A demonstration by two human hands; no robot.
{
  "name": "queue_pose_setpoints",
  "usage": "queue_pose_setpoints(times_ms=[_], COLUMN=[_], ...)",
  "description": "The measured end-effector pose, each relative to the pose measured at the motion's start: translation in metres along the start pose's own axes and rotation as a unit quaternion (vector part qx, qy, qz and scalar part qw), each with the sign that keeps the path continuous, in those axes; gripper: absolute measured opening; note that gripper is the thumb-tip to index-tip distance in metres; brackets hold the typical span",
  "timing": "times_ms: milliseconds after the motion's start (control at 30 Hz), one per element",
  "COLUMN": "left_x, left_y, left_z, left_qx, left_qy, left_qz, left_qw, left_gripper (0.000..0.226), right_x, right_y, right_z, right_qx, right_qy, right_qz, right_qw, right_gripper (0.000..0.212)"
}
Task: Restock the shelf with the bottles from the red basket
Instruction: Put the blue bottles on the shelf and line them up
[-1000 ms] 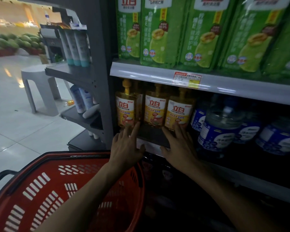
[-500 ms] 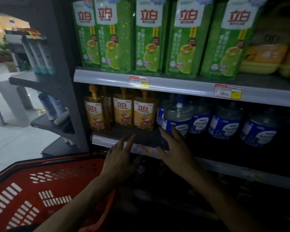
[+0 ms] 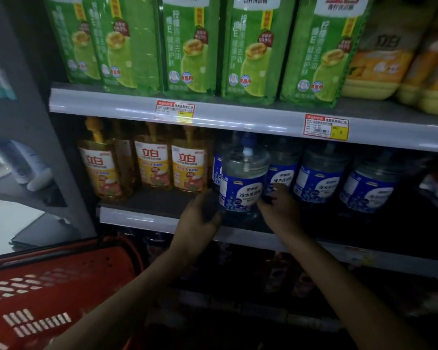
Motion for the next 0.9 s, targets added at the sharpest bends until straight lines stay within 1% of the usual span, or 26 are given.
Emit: queue_pose_setpoints(times_ms=[67,133,200,267,333,400,533,600,700,900], left_x=[0.01,0.018,0.021,0.021,0.02,0.017,0.013,0.017,0.025,0.04], left_y=[0.01,0.02,0.029,0.033,0.035,0.036,0.033,0.027,0.015,0.007], left_z=[-0.005,-0.01,-0.011,-0.011,-0.008,-0.007,-0.003,-0.001,0.004,0.009], left_qx=[-0.067,-0.126,-0.155,-0.174,-0.193,-0.207,-0.207,-0.194,-0.188,-0.206], left_qy=[-0.019,-0.027,-0.018,-0.01,-0.009,-0.008,0.002,0.001,0.001,-0.003], left_qz=[-0.014,-0.006,0.001,-0.011,-0.026,-0.037,-0.053,-0.067,-0.065,-0.052], left_qw=[0.998,0.992,0.988,0.985,0.981,0.978,0.977,0.979,0.98,0.977], left_gripper=[0.052,0.052,0.053,0.053,0.052,0.055,0.054,0.052,0.051,0.059], right_x=[0.007,0.012,0.015,0.016,0.016,0.017,0.015,0.012,0.005,0.003], right_y=[0.002,0.007,0.014,0.021,0.025,0.027,0.032,0.038,0.049,0.052], right_z=[-0.005,-0.009,-0.011,-0.011,-0.011,-0.013,-0.015,-0.014,-0.013,-0.006], right_qx=[0.027,0.043,0.062,0.08,0.077,0.061,0.023,0.011,0.004,-0.044], right_qy=[0.024,0.038,0.036,0.034,0.028,0.018,0.003,-0.007,-0.016,-0.022], right_qz=[0.034,0.068,0.093,0.097,0.081,0.063,0.034,0.022,-0.001,-0.035], right_qw=[0.999,0.996,0.993,0.992,0.993,0.996,0.999,1.0,1.0,0.998], right_gripper=[0.039,0.048,0.053,0.061,0.063,0.06,0.048,0.053,0.062,0.057])
Point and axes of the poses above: each hand's wrist, its own x-axis towards the middle knuckle, its own y-axis out of the palm, z = x × y, the point moved 1 cm from there along x, towards the middle knuckle, and after that the axes turned 13 degrees about -x, right-handed, at the moved point
